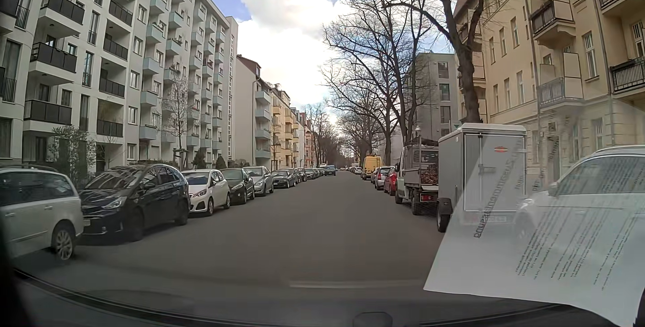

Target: Follow the waypoints while adhering to traffic rules and regulations

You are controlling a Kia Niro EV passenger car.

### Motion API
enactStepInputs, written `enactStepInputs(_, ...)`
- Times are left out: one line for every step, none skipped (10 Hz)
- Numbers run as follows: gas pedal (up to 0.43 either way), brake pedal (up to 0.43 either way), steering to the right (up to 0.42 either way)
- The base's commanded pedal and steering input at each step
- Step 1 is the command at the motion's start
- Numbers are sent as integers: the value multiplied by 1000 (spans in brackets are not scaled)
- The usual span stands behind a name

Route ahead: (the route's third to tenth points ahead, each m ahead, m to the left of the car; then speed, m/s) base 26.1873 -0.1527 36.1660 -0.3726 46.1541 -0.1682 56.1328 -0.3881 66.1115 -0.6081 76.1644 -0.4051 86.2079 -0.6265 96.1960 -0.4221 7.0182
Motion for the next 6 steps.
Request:
enactStepInputs(59, 30, -5)
enactStepInputs(59, 30, -4)
enactStepInputs(59, 30, 0)
enactStepInputs(59, 30, 5)
enactStepInputs(59, 30, 9)
enactStepInputs(59, 30, 11)
